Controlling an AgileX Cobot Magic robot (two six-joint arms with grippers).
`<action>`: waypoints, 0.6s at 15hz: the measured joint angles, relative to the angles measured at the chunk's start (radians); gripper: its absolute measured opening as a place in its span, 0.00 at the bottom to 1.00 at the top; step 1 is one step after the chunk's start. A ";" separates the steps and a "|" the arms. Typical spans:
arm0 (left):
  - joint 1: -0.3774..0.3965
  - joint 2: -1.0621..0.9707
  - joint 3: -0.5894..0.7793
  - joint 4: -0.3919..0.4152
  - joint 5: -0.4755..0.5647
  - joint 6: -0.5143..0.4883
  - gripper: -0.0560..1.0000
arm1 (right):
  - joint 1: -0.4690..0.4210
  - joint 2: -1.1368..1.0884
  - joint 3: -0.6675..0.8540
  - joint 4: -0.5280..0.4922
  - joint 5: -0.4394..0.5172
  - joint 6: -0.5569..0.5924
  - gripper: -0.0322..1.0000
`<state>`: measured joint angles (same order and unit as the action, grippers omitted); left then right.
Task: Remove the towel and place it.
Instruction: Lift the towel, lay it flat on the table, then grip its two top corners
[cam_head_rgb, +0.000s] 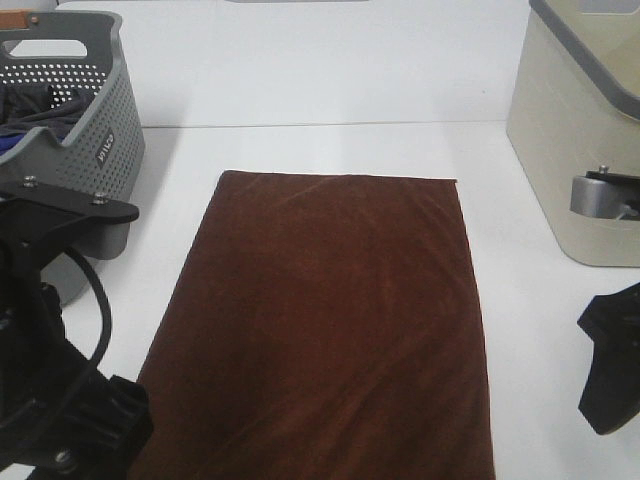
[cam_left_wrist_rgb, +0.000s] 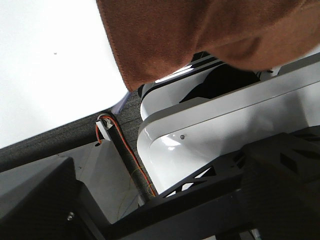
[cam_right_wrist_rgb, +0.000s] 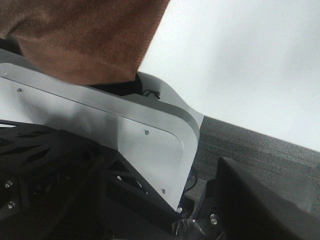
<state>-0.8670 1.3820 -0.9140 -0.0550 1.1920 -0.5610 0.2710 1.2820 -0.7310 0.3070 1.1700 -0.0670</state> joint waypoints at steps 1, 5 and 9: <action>0.000 0.000 0.000 0.031 -0.009 -0.005 0.85 | 0.000 0.000 -0.004 0.000 -0.022 0.000 0.62; 0.000 0.005 -0.018 0.225 -0.135 -0.070 0.73 | 0.000 0.001 -0.115 0.000 -0.113 0.000 0.62; 0.056 0.081 -0.155 0.303 -0.236 -0.077 0.72 | 0.000 0.091 -0.295 -0.002 -0.161 0.000 0.62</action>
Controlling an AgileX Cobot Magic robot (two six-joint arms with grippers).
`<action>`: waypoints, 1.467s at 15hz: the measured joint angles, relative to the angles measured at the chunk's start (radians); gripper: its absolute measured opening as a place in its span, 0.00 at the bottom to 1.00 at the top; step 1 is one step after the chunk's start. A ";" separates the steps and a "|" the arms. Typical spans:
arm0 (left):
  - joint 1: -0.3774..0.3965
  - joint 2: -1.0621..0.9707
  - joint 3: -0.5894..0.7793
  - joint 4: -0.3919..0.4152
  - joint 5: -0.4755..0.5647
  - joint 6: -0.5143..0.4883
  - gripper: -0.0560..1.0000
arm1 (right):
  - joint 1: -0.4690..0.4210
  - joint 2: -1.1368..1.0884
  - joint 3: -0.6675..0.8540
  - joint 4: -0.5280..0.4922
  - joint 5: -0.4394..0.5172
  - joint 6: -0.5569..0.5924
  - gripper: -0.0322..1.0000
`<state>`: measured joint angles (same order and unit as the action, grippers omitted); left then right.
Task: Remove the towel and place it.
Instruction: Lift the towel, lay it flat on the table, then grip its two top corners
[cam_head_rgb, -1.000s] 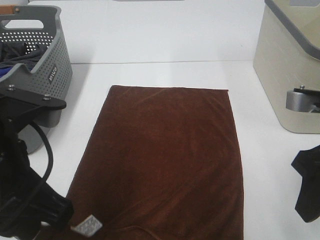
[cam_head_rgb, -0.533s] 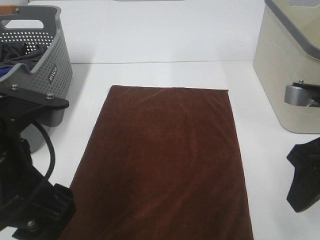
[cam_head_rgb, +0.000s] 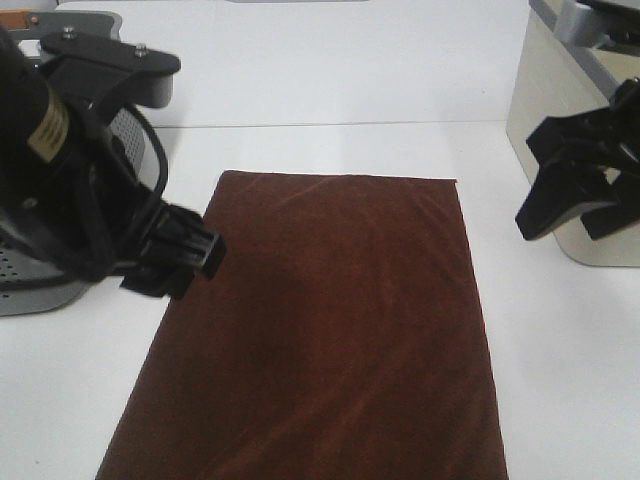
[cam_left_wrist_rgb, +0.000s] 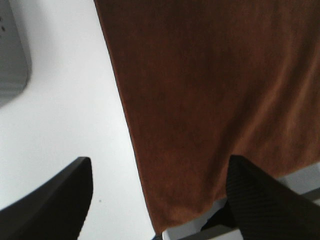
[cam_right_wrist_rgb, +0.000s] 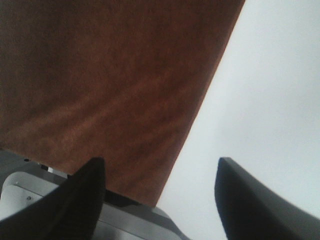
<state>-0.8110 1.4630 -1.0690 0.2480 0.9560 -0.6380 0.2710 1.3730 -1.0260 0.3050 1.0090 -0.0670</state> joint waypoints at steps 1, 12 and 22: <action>0.038 0.033 -0.044 0.003 -0.014 0.007 0.72 | 0.000 0.045 -0.052 -0.001 0.000 0.000 0.62; 0.399 0.640 -0.647 -0.161 -0.048 0.271 0.72 | 0.000 0.705 -0.679 -0.118 -0.033 0.067 0.49; 0.443 1.020 -1.122 -0.158 -0.009 0.293 0.64 | -0.001 1.009 -0.943 -0.295 -0.038 0.124 0.49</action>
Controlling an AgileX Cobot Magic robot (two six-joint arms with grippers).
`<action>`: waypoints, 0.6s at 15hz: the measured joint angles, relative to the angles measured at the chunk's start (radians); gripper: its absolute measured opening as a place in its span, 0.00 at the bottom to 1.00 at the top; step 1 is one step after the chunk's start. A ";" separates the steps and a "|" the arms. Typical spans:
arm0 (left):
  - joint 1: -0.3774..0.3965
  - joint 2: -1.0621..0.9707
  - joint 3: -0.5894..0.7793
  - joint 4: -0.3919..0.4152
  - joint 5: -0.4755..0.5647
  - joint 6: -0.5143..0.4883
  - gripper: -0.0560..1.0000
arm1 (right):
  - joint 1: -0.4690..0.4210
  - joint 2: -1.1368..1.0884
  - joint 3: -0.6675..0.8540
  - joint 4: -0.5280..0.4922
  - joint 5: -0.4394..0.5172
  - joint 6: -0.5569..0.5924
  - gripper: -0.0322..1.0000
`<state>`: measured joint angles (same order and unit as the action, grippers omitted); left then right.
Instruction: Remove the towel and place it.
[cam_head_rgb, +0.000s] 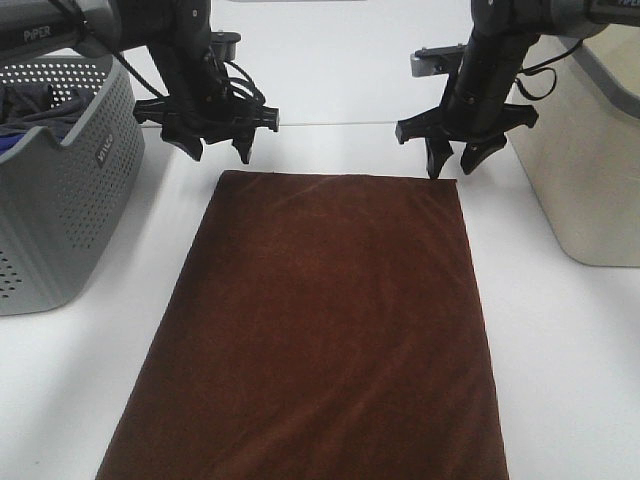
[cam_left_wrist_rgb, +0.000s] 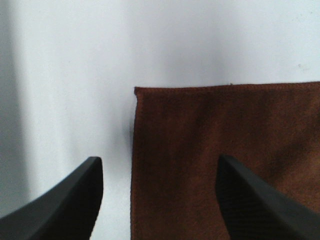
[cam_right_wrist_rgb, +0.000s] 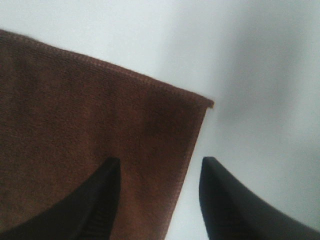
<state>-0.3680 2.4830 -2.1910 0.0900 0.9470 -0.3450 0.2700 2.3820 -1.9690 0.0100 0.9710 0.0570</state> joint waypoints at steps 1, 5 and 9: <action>0.000 0.016 -0.022 -0.001 0.000 0.008 0.64 | 0.000 0.028 0.000 -0.004 -0.019 0.000 0.49; 0.000 0.017 -0.027 0.003 0.001 0.024 0.64 | 0.000 0.074 0.000 -0.044 -0.096 0.012 0.49; 0.000 0.017 -0.027 0.007 0.003 0.028 0.64 | 0.000 0.085 -0.001 -0.062 -0.103 0.024 0.48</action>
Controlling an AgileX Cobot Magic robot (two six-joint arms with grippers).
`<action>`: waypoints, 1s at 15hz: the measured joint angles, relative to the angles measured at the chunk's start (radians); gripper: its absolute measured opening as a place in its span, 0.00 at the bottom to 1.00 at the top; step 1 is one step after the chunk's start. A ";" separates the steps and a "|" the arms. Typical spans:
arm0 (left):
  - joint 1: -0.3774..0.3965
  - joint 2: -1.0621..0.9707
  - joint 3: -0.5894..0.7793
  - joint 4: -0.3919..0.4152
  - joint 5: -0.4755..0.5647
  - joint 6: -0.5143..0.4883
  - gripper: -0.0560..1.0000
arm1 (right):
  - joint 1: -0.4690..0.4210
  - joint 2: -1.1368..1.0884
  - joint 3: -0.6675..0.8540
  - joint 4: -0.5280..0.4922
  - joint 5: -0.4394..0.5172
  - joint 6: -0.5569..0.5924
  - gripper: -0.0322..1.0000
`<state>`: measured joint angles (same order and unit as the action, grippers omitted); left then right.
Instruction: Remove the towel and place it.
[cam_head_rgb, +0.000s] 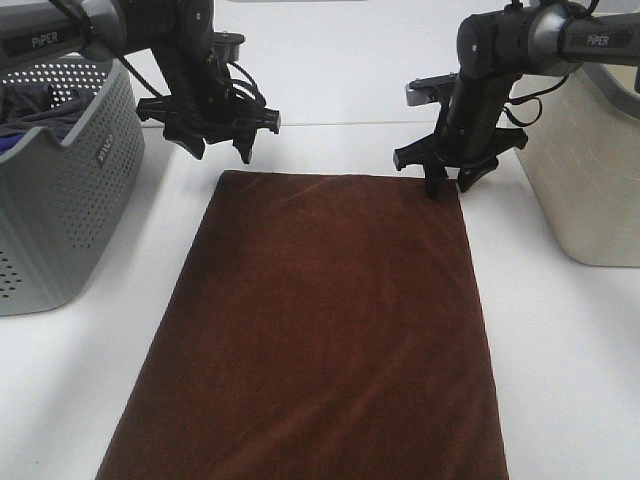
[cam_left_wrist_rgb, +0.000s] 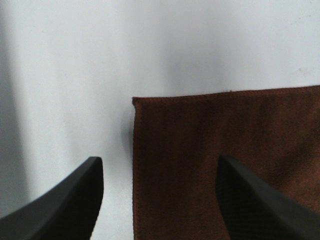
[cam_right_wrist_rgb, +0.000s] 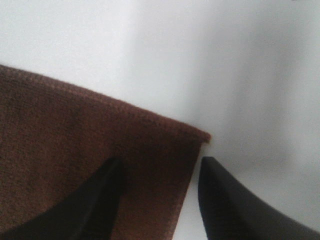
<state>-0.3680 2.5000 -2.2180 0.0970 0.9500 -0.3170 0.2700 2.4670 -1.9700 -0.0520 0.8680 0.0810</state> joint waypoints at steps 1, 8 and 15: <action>0.000 0.000 0.000 0.000 0.000 0.000 0.64 | 0.000 0.000 0.000 -0.002 -0.005 0.000 0.42; 0.000 0.021 0.000 0.016 0.014 0.000 0.64 | 0.000 0.001 -0.020 -0.005 0.056 -0.022 0.03; 0.000 0.079 0.000 0.027 -0.072 -0.003 0.64 | 0.000 0.001 -0.042 0.004 0.101 -0.025 0.03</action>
<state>-0.3680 2.5790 -2.2180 0.1240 0.8780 -0.3200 0.2700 2.4680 -2.0120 -0.0480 0.9690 0.0560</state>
